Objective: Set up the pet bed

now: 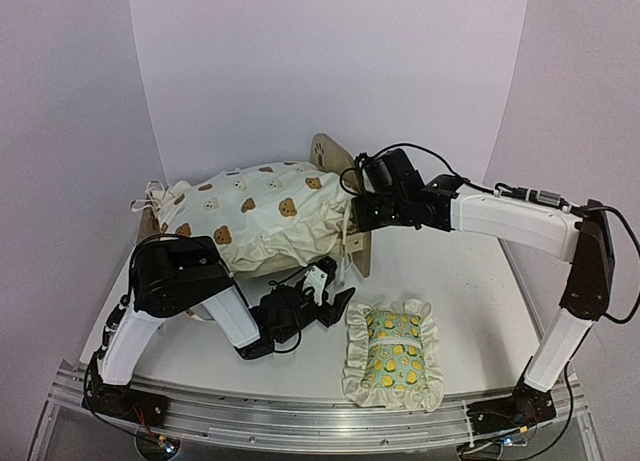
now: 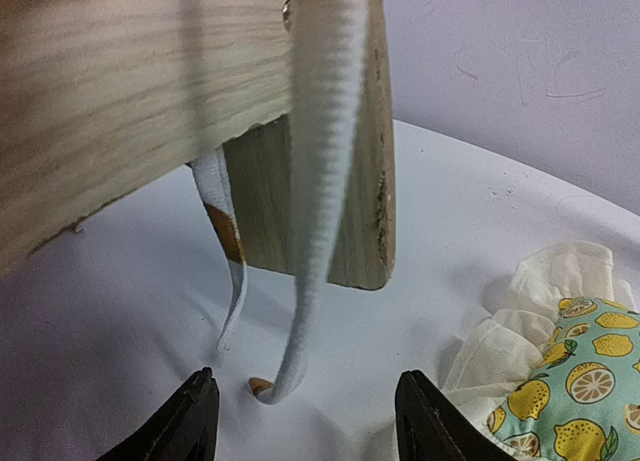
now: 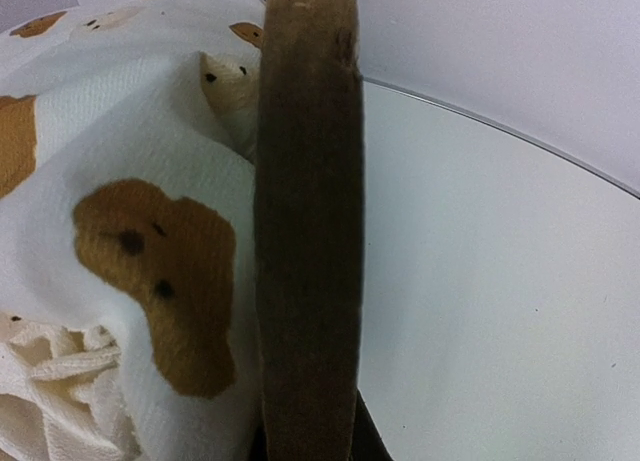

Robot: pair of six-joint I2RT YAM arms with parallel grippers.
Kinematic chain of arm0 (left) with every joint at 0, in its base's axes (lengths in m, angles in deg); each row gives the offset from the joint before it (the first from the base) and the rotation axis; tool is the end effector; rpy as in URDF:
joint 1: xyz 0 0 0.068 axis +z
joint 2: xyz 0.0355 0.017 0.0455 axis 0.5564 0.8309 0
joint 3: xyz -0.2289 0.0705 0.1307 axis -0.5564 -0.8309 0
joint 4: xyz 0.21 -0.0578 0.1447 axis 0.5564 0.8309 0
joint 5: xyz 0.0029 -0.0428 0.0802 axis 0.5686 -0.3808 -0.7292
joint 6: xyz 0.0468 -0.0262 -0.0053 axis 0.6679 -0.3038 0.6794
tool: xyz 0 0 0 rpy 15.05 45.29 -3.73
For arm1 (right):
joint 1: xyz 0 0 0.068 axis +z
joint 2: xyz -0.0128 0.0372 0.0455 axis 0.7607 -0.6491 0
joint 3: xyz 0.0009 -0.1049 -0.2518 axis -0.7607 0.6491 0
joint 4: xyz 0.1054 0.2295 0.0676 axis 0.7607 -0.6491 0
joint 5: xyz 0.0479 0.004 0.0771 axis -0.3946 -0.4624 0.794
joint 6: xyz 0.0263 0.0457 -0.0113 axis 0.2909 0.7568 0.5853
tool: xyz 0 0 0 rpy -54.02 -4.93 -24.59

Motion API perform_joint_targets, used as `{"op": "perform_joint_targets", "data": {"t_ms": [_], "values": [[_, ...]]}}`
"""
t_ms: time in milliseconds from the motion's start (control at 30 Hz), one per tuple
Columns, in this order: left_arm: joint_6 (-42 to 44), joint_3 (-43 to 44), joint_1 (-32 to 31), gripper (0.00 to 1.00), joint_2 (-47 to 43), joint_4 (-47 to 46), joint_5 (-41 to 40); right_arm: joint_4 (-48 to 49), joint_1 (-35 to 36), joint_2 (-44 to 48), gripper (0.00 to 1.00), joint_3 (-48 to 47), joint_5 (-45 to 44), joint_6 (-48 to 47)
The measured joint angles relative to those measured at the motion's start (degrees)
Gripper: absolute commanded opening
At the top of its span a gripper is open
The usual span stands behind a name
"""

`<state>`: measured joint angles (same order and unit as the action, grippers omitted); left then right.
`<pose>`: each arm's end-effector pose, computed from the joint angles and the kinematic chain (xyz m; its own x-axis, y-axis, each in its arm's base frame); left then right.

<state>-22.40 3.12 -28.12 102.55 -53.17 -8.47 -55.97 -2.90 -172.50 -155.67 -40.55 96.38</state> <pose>0.2034 -0.3614 0.0757 -0.0456 0.0283 -0.9986 0.7259 0.6877 -0.0137 0.2886 0.2838 0.3063 -0.4767 -0.2305 -0.8483 -0.3320 0.9408 -0.0690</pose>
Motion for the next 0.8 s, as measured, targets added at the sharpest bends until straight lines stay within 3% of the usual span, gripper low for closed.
{"op": "perform_joint_targets", "data": {"t_ms": [300, 500, 800], "values": [[-4.5, 1.8, 0.2, 0.59, 2.2, 0.0, -2.7, -1.2, 1.5, 0.0, 0.0, -0.3, -1.6, 1.6], [-6.9, 4.0, 0.2, 0.67, 3.7, 1.0, -4.1, -1.3, 3.2, 0.0, 0.0, -0.3, -3.4, 2.5], [-8.1, 5.2, -0.9, 0.68, 4.0, 1.5, -6.4, -1.4, 5.3, 0.4, 0.0, -0.3, -6.2, 2.7]]}}
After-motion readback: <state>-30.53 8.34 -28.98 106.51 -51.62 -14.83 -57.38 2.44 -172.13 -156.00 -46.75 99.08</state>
